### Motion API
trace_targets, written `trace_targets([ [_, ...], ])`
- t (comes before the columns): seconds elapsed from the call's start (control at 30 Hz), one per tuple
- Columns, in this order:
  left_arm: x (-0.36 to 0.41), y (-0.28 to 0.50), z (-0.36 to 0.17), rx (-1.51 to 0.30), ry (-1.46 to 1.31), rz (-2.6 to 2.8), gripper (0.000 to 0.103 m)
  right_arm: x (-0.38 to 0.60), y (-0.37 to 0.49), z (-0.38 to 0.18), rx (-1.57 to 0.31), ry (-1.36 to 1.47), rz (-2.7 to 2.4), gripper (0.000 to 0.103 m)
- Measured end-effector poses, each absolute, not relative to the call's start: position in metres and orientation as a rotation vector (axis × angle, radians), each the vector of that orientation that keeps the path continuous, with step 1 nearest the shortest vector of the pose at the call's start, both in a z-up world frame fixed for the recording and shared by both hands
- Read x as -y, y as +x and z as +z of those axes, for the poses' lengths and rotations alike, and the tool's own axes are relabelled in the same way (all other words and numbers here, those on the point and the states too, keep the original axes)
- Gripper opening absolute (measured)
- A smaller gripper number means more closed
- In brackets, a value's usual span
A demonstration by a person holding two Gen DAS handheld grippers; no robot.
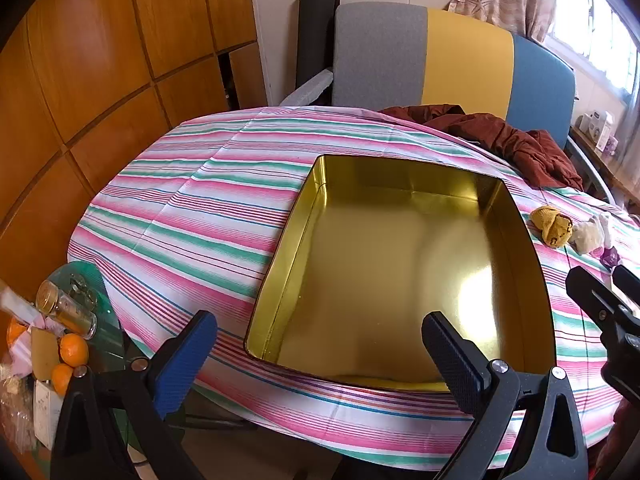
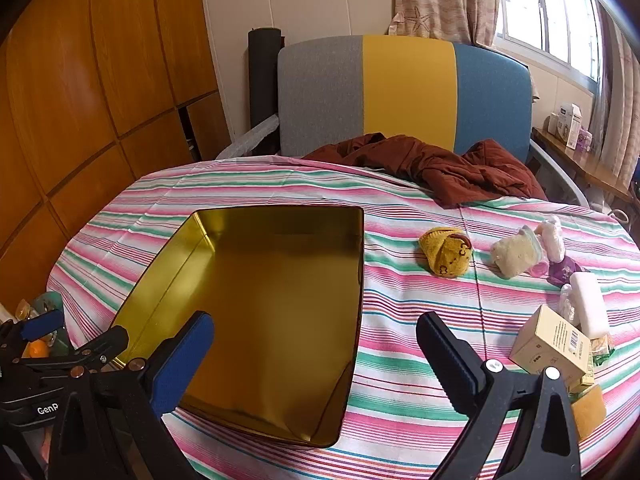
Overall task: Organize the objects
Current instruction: 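Move both grippers from the gold tray toward the scattered items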
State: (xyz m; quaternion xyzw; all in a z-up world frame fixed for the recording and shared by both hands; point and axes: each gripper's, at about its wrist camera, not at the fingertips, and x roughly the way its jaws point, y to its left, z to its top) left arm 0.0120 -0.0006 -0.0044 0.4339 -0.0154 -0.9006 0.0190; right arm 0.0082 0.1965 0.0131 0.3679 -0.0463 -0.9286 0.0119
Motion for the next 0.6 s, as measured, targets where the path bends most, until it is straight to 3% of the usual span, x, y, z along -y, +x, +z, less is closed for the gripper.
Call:
trace_targets([
  [0.6, -0.027, 0.016, -0.003, 0.056, 1.367, -2.833, 0.103, -0.220, 0.021, 0.021, 0.135, 1.121, -2.906, 0.101],
])
